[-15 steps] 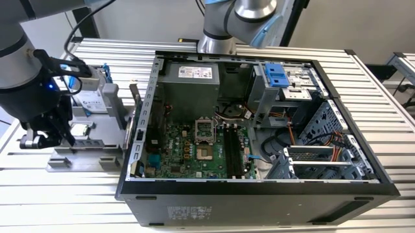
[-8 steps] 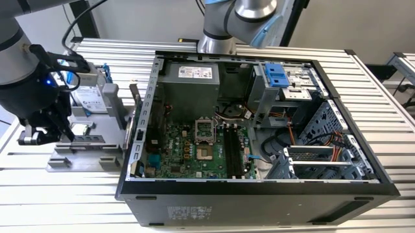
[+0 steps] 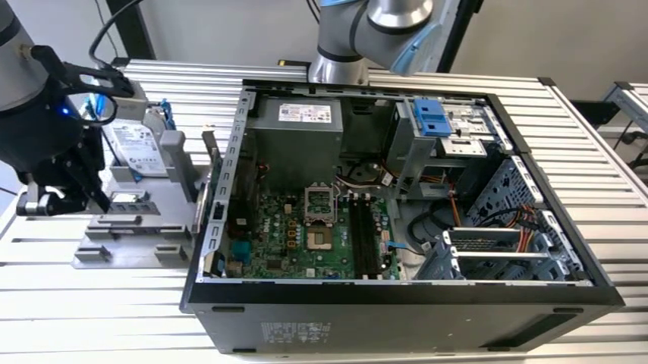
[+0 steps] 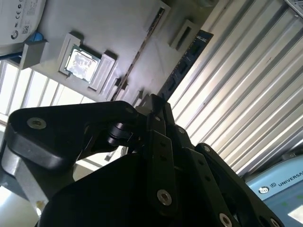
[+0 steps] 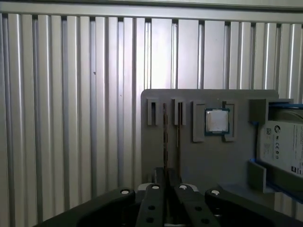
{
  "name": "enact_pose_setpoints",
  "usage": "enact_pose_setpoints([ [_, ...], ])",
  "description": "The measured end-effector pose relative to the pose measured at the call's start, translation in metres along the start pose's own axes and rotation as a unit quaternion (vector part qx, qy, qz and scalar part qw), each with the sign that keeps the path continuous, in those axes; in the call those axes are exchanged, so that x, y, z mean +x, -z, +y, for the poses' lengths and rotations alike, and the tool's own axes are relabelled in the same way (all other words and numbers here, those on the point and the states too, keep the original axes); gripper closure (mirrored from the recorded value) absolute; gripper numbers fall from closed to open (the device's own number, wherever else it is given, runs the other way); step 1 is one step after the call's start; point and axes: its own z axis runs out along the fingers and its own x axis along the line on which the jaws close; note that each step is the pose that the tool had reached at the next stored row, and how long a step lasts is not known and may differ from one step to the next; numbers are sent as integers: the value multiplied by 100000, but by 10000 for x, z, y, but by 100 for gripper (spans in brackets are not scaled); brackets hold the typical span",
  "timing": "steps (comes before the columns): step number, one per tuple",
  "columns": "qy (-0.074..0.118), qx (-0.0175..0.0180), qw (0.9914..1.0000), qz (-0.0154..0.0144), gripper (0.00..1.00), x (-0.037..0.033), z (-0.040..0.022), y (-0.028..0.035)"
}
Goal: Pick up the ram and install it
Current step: 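Pick up the ram and move it above insertion slot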
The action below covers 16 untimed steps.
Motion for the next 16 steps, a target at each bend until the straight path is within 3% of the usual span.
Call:
enact_pose_setpoints([
  [16, 728, -42, 99997, 163, 100, -13, 1, 247],
])
